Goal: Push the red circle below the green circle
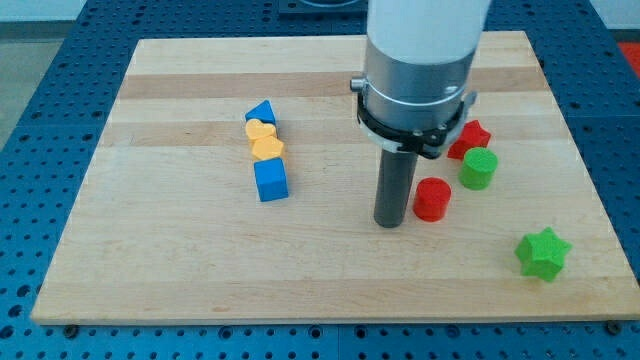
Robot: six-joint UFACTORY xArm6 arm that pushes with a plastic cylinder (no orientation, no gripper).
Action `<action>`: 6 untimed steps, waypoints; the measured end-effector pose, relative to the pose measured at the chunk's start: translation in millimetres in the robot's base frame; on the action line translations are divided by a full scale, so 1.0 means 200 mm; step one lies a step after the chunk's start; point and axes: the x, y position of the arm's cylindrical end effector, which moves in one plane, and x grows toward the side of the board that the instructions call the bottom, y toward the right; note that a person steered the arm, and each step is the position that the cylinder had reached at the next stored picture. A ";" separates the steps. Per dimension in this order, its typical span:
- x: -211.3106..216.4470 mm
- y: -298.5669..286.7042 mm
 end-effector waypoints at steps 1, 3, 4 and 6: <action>-0.08 0.00; -0.04 0.19; -0.04 0.32; -0.04 0.38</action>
